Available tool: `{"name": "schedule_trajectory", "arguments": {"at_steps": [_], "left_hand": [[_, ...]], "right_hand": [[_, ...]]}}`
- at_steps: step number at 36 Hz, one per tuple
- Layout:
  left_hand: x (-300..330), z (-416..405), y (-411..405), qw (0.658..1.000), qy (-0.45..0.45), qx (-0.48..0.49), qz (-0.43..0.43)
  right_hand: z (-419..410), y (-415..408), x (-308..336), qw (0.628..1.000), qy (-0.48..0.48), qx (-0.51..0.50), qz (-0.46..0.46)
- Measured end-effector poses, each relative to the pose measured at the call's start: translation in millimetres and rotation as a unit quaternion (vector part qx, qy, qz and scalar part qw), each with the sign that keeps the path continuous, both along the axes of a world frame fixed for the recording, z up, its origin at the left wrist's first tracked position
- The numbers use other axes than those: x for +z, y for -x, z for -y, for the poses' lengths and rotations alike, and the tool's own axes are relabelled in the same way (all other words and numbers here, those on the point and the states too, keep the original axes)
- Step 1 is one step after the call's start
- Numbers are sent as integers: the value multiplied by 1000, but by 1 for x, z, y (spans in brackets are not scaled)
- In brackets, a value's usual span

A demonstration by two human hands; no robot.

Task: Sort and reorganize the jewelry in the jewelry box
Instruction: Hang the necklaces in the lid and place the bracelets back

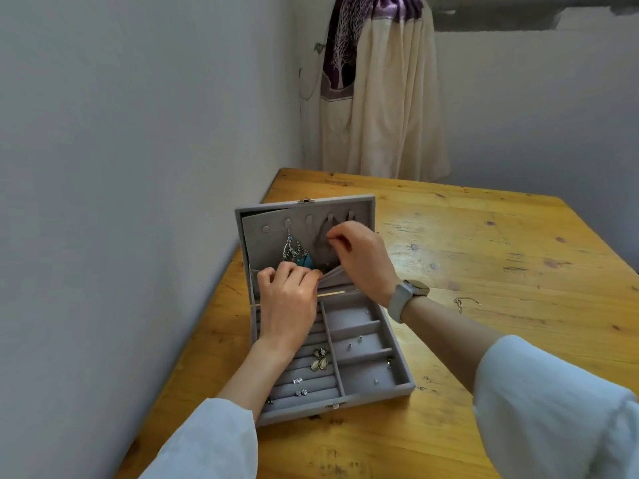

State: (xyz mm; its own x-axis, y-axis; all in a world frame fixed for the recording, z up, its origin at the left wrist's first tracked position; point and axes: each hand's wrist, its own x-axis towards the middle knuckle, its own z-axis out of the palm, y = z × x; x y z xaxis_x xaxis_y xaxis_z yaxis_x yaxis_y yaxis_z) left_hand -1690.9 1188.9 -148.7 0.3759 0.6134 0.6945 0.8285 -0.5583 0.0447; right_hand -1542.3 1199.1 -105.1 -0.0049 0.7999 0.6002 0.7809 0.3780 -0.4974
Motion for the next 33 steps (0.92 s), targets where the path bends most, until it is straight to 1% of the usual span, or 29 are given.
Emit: {"name": "schedule_trajectory", "arguments": {"at_steps": [3, 5, 8, 10, 11, 14, 15, 17, 19, 21, 22, 23, 25, 27, 30, 33], "left_hand": [[2, 1, -1, 1000, 2, 2, -5], [0, 1, 0, 1000, -3, 3, -10], [-1, 1, 0, 1000, -10, 6, -11], [-1, 0, 0, 1000, -9, 6, -10], [0, 0, 0, 1000, -7, 6, -10], [1, 0, -1, 1000, -7, 8, -9], [1, 0, -1, 1000, -7, 8, -5], [2, 0, -1, 1000, -5, 7, 4], [1, 0, -1, 1000, -3, 6, 10], [0, 0, -2, 1000, -1, 7, 14], [0, 0, -2, 1000, 1, 8, 16], [0, 0, -2, 1000, 1, 10, 17], [0, 0, -3, 1000, 1, 11, 19], [1, 1, -3, 1000, 6, 9, 22], [1, 2, -3, 1000, 9, 11, 24], [1, 2, -3, 1000, 11, 11, 25]], "right_hand": [[1, -1, -14, 995, 33, 5, 93], [2, -5, -23, 986, 18, -16, 165], [6, -10, -25, 961, -11, -47, 272], [10, -13, -23, 948, -13, -32, 315], [12, -15, -22, 947, -2, -20, 321], [18, -19, -16, 957, 38, 15, 287], [20, -21, -14, 962, 39, 26, 270], [26, -26, -13, 972, 9, 34, 231], [32, -29, -17, 987, -39, 10, 155], [40, -29, -23, 996, -44, -45, 59], [43, -28, -25, 997, -12, -78, 19], [46, -28, -26, 993, 39, -110, -10], [45, -28, -31, 976, 149, -160, -28], [41, -28, -33, 959, 210, -189, -27], [33, -27, -34, 947, 235, -216, -28], [32, -28, -35, 944, 230, -236, -30]]}}
